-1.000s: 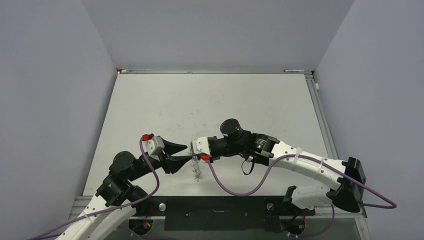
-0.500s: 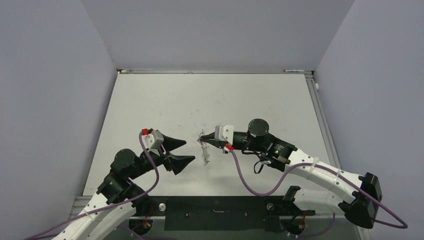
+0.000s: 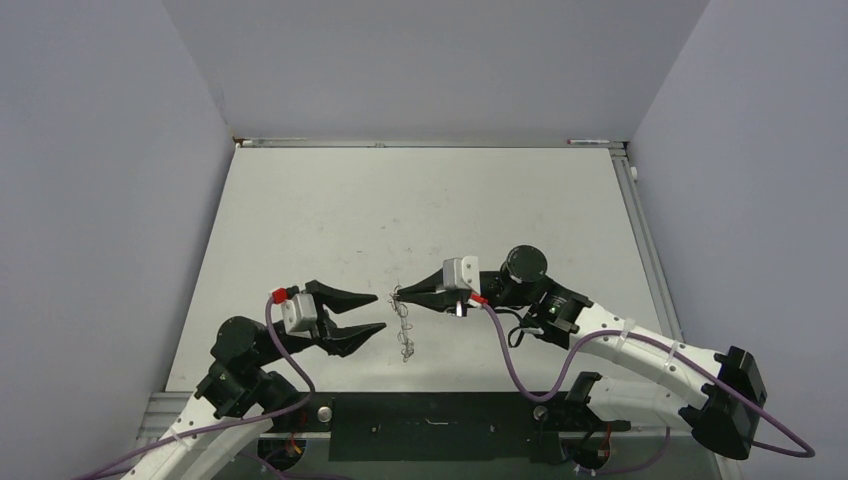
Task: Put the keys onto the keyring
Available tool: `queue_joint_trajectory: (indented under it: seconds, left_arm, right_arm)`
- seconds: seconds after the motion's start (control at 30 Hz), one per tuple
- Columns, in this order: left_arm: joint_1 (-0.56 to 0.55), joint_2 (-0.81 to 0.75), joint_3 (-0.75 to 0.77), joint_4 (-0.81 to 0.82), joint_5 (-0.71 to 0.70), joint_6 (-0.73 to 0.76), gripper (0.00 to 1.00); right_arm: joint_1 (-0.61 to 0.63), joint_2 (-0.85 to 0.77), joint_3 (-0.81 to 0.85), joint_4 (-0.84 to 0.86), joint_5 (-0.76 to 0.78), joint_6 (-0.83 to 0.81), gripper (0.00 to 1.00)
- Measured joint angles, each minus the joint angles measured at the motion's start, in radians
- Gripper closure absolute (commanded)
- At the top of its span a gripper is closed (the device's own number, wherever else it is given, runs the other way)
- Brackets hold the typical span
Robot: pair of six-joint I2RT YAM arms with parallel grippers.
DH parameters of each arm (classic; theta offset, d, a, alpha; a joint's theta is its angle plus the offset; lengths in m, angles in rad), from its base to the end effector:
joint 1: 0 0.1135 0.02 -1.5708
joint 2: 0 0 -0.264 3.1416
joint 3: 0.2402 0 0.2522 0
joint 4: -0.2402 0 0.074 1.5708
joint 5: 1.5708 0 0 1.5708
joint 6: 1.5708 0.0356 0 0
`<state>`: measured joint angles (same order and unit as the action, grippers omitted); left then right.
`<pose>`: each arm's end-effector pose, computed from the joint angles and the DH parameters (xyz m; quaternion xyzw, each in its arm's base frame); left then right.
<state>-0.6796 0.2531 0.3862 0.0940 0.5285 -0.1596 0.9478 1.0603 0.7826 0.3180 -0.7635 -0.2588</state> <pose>0.0675 -0.0776 0.2952 0.3520 0.5281 -0.4563 0.6237 0.1216 0.2114 0.3384 -0.5860 0.3769 0.4689 0.5428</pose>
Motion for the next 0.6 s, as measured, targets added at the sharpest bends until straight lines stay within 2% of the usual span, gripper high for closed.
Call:
queue_joint_trajectory:
  seconds: [0.13,0.37,0.6]
  left_arm:
    - [0.0,0.0,-0.011,0.017,0.019,0.028,0.62]
    - [0.0,-0.015,-0.023,0.026,0.027,0.065,0.68]
    - [0.0,-0.018,-0.023,0.033,0.03,0.073,0.79]
  right_arm:
    - [0.0,0.004,-0.027,0.084,-0.037,0.055,0.95]
    - [0.0,0.057,-0.042,0.166,-0.071,0.128,0.95]
    - [0.0,0.083,-0.048,0.214,-0.087,0.176,0.95]
